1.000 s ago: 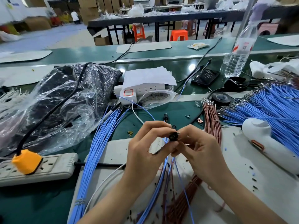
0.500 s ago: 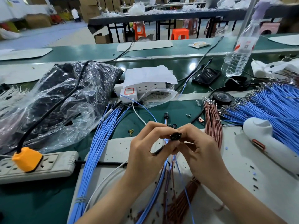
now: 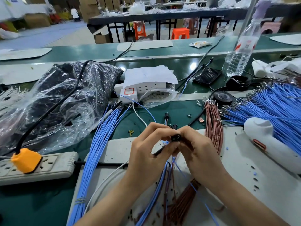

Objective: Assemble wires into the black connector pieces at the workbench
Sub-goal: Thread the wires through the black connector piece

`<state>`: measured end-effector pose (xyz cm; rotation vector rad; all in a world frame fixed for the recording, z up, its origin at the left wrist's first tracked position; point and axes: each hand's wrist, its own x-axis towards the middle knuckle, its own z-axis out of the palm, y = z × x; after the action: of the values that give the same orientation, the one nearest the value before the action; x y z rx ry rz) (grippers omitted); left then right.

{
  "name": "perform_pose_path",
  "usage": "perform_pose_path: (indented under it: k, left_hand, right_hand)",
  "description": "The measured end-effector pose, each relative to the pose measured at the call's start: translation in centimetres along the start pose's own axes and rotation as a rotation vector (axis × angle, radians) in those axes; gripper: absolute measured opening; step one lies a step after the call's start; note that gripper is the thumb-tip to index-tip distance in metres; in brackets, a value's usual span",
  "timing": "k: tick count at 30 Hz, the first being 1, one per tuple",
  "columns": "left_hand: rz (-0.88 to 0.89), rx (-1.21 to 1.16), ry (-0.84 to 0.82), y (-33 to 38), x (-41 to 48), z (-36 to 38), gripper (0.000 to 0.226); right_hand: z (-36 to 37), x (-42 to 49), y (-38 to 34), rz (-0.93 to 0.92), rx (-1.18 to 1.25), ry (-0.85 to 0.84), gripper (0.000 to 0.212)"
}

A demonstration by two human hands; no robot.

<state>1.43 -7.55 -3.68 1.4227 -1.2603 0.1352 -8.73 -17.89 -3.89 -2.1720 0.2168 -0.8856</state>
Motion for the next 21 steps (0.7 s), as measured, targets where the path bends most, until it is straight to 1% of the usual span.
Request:
perform_pose_path:
  k: [7,12,16,21]
  left_hand:
    - [0.010,-0.068,0.016,-0.02,-0.20,0.05,0.015]
    - [0.037,-0.028,0.010,-0.04,-0.12,0.08,0.015]
    - [-0.012,-0.124,0.015,0.02,-0.16,0.19,0.019]
    - [0.013,-0.098,0.034,0.11,-0.40,0.21,0.024]
  right_hand:
    - [0.19,-0.19,0.23,0.011,0.032,-0.028,0.008]
    - [0.23,-0.23,0.16,0.035,0.070,-0.038,0.009]
    - [0.31,-0.35,0.20,0.037,0.090,-0.022,0.009]
    - [0.47,-0.49,0.03,0.012,0.101,-0.007,0.009]
